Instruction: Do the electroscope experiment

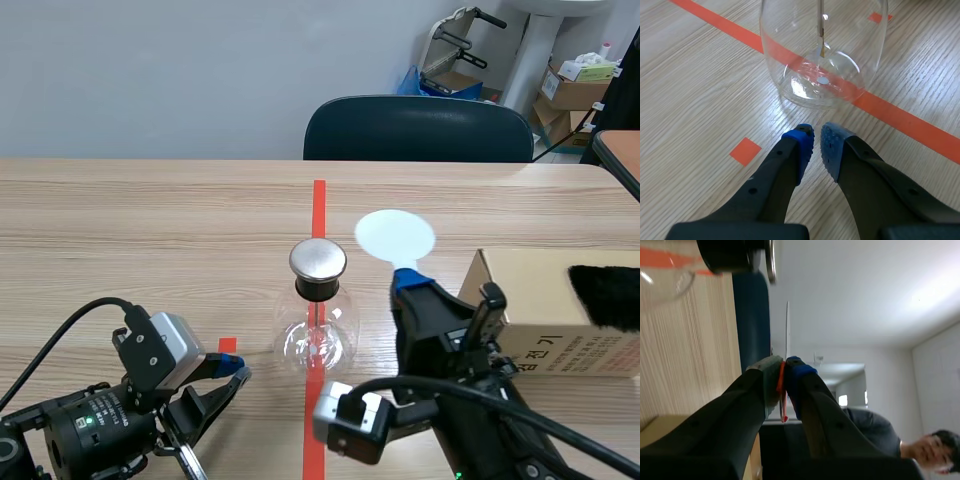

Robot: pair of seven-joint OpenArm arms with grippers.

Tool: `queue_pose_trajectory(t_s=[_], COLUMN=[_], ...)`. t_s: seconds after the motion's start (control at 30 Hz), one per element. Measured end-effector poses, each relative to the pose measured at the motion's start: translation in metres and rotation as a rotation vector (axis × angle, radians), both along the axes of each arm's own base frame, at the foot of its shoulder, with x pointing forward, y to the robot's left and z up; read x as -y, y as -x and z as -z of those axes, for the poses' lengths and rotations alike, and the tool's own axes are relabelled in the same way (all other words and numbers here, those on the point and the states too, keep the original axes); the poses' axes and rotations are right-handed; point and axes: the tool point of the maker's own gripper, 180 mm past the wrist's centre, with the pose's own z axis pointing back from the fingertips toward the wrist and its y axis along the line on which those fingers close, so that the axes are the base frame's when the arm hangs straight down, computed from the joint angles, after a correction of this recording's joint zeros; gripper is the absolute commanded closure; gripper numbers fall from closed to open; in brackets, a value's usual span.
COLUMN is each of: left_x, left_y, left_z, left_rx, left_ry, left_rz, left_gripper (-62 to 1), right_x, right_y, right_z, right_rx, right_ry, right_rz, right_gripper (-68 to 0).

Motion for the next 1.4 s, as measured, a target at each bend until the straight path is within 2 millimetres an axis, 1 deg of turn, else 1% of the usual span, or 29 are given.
queue_pose_trajectory(t_s=[0.17,0.27,0.37,0.53,0.7,0.87,1.17,1.4], left_x=[0.0,0.0,0.0,0.0,0.0,0.0,0.0,0.0], left_y=[0.0,0.0,0.0,0.0,0.0,0.0,0.0,0.0], left_z=[0.0,0.0,0.0,0.0,0.0,0.0,0.0,0.0], left_rx=[0.0,0.0,0.0,0.0,0.0,0.0,0.0,0.0], left_ry=[0.0,0.0,0.0,0.0,0.0,0.0,0.0,0.0], left_rz=[0.0,0.0,0.0,0.0,0.0,0.0,0.0,0.0], left_gripper=[-8.8,-8.8,-8.8,-8.8,-8.8,-8.8,-8.8,-8.8], right_x=[0.031,0.044,0.054,0.054,0.041,0.016,-0.027,-0.05], right_y=[-0.008,-0.01,-0.011,-0.011,-0.01,-0.005,0.013,0.029], right_z=[0.0,-0.001,-0.001,-0.003,-0.003,-0.003,-0.002,-0.001], right_rx=[0.0,0.0,0.003,0.012,0.012,0.013,0.013,0.014], right_ry=[-0.01,-0.014,-0.019,-0.024,-0.019,-0.011,0.005,0.015], right_rz=[0.177,0.253,0.305,0.308,0.234,0.093,-0.163,-0.324], right_gripper=[-0.8,-0.8,-0.8,-0.8,-0.8,-0.8,-0.8,-0.8])
